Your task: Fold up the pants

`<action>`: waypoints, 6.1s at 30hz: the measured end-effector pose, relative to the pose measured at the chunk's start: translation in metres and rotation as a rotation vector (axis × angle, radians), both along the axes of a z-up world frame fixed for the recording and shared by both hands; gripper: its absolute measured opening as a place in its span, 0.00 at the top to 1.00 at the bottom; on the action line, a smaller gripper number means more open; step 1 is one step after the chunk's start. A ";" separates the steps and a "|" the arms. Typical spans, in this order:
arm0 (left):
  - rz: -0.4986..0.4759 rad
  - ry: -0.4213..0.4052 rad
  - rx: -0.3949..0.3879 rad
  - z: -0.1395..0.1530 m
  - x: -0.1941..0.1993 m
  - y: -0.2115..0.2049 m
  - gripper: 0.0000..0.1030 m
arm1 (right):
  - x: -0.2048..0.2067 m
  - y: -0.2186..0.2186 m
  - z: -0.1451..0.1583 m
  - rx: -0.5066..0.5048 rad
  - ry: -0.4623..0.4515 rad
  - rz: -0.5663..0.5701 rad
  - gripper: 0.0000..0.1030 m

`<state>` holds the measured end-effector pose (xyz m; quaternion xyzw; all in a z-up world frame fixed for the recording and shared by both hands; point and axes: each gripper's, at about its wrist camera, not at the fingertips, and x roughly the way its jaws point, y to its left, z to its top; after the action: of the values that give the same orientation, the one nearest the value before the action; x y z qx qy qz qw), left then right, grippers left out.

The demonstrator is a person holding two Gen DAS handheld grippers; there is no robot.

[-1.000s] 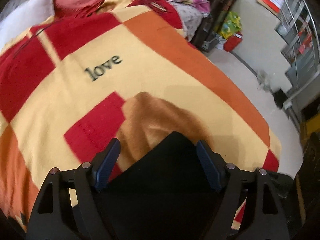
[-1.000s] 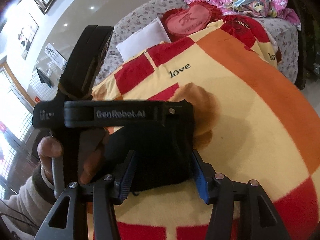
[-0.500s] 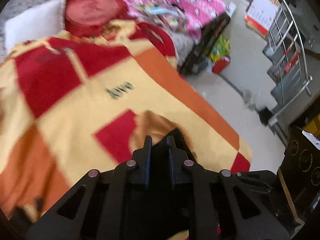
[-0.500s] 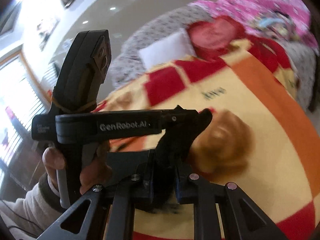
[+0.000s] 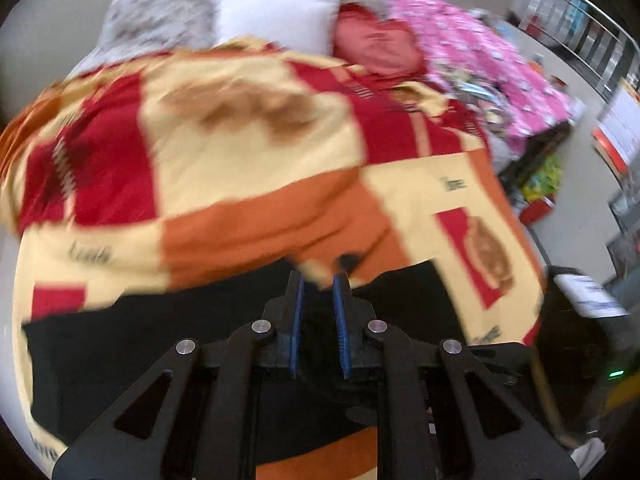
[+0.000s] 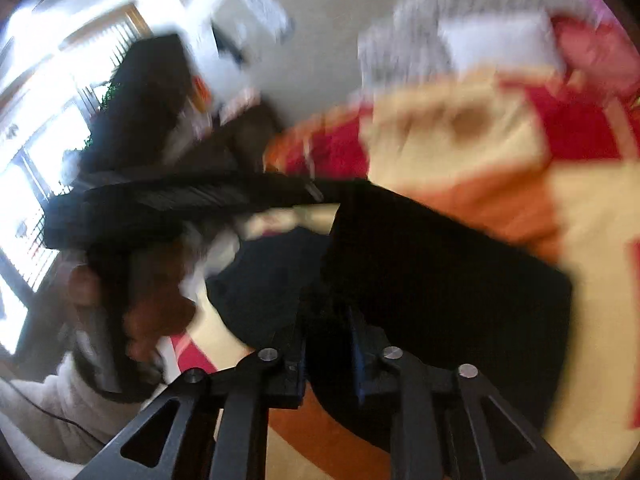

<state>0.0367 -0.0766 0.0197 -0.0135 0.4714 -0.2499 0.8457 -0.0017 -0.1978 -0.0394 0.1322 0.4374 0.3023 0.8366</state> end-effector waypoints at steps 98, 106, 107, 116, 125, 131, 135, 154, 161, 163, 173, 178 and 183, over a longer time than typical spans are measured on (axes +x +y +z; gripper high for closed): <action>0.401 0.016 0.036 -0.039 -0.070 0.094 0.45 | 0.006 0.051 0.013 -0.366 -0.107 -0.057 0.65; 0.452 0.004 0.072 -0.037 -0.076 0.113 0.45 | 0.014 0.064 0.005 -0.387 -0.111 -0.038 0.62; 0.458 0.007 0.073 -0.038 -0.076 0.116 0.45 | 0.014 0.063 0.007 -0.377 -0.109 -0.034 0.62; 0.513 0.017 0.059 -0.039 -0.079 0.138 0.45 | 0.009 0.068 0.002 -0.380 -0.094 -0.018 0.61; 0.573 0.062 -0.024 -0.042 -0.089 0.170 0.45 | 0.025 0.092 0.028 -0.306 -0.139 0.053 0.58; 0.694 0.114 -0.107 -0.053 -0.100 0.208 0.42 | 0.062 0.140 0.032 -0.252 -0.143 0.182 0.54; 0.733 0.137 -0.156 -0.062 -0.098 0.219 0.33 | 0.089 0.182 0.032 -0.236 -0.145 0.291 0.52; 0.669 0.067 -0.173 -0.069 -0.060 0.209 0.66 | 0.159 0.237 -0.016 -0.140 -0.043 0.409 0.80; 0.503 -0.115 -0.215 -0.004 -0.079 0.173 0.79 | 0.108 0.170 0.060 0.030 -0.239 0.323 0.84; 0.406 -0.175 -0.195 0.019 -0.087 0.143 0.79 | 0.090 0.134 0.080 0.057 -0.282 0.274 0.84; 0.028 -0.047 -0.195 -0.015 -0.080 0.004 0.79 | 0.034 -0.047 0.073 0.000 -0.209 -0.145 0.90; -0.003 0.016 -0.117 -0.044 -0.084 -0.029 0.79 | 0.009 -0.095 0.049 0.058 -0.116 -0.274 0.66; -0.023 -0.063 -0.064 -0.010 -0.105 -0.015 0.79 | 0.001 -0.096 0.031 0.232 -0.039 -0.216 0.46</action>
<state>-0.0678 -0.0915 0.0096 -0.0273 0.4364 -0.2751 0.8562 -0.0003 -0.2943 -0.0083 0.2684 0.3663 0.2619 0.8516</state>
